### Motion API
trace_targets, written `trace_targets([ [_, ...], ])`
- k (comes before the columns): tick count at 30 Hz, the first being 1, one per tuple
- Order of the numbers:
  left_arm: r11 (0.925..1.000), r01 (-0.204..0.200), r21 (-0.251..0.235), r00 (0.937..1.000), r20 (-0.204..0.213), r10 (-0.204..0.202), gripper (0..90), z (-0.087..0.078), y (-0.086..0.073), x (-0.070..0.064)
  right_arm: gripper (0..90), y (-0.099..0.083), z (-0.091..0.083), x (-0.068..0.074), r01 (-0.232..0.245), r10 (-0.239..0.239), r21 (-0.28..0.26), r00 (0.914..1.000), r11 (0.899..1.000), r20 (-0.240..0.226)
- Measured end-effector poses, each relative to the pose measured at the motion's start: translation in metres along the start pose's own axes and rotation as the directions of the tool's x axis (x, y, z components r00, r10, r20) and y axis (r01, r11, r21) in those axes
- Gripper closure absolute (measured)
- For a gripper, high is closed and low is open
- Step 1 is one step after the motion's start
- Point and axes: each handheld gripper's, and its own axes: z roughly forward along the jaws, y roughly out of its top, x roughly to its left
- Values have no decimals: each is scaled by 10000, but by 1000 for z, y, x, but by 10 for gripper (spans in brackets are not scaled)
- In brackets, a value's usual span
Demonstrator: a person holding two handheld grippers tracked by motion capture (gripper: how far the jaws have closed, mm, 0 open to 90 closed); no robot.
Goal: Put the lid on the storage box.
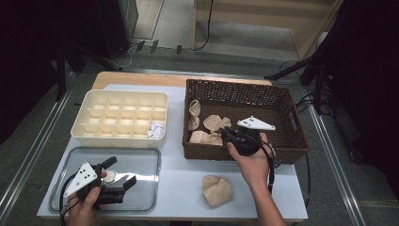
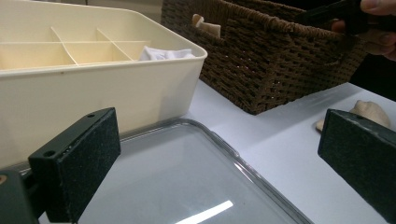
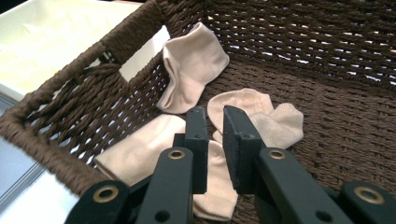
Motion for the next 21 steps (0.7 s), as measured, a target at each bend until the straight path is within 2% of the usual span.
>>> trace_targets([
  [3, 10000, 6, 24, 10000, -42, -6, 0, -1, 0, 0, 809, 3, 2, -1, -18, 18, 25, 10000, 10000, 36],
  [12, 10000, 33, -38, 10000, -71, -33, 0, -1, 0, 2, 815, 15, 16, -7, -232, 217, 583, 9994, 9980, 270],
  [13, 10000, 53, -34, 9999, -87, -54, 0, -2, 0, 2, 833, 17, 20, -9, -383, 343, 792, 9981, 9961, 514],
  [15, 9999, 82, -58, 9999, -84, -82, 0, -2, 0, 3, 848, 20, 23, -10, -516, 447, 1087, 9969, 9927, 654],
  [19, 9999, 89, -84, 9999, -104, -90, 0, -2, 1, 4, 863, 25, 27, -11, -609, 435, 1651, 9933, 9844, 1071],
  [21, 9999, 100, -96, 9999, -87, -101, 0, -2, 1, 4, 867, 28, 28, -11, -615, 408, 1709, 9916, 9834, 1225],
])
